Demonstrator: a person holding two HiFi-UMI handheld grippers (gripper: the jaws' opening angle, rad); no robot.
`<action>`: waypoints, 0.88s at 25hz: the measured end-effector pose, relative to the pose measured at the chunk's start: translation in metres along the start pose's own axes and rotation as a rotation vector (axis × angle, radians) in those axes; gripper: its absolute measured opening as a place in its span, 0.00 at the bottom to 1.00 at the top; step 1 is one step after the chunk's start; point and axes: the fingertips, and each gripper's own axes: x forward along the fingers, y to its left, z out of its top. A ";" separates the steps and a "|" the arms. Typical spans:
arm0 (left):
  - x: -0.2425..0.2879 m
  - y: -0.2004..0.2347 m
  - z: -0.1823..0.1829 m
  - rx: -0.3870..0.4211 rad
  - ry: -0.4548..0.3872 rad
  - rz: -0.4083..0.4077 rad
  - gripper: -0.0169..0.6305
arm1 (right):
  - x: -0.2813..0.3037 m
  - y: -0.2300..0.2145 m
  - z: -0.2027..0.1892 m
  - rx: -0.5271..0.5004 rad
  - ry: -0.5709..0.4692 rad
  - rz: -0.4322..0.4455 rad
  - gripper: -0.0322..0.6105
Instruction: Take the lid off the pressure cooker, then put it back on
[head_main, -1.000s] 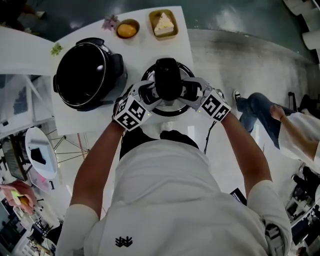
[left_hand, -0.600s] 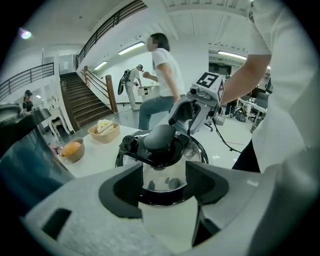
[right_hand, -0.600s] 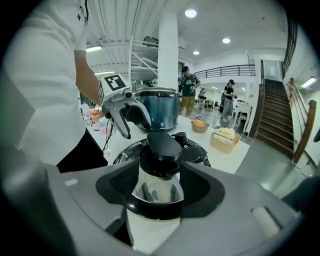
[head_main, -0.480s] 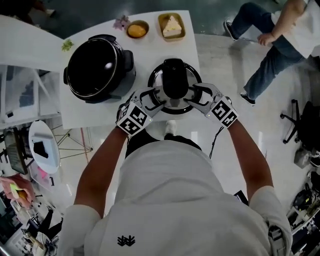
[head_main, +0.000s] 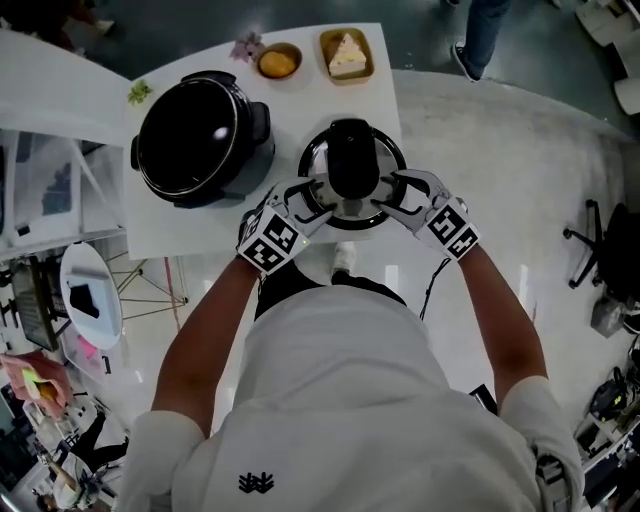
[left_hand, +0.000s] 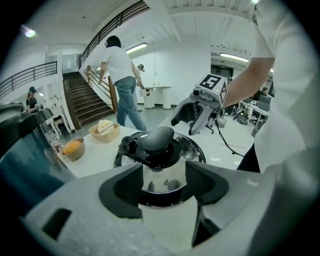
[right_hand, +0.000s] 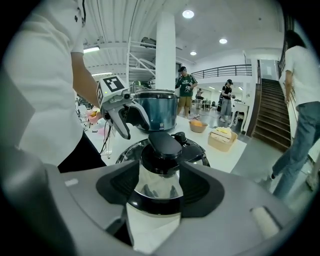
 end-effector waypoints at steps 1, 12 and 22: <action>0.000 0.002 0.001 -0.002 -0.002 0.003 0.45 | 0.000 -0.001 0.000 -0.003 0.001 0.002 0.46; 0.016 0.016 0.020 0.005 -0.025 -0.008 0.47 | 0.015 -0.015 0.009 -0.037 0.007 0.035 0.47; 0.036 0.020 0.023 0.014 -0.013 -0.052 0.50 | 0.037 -0.016 0.018 -0.109 0.019 0.092 0.48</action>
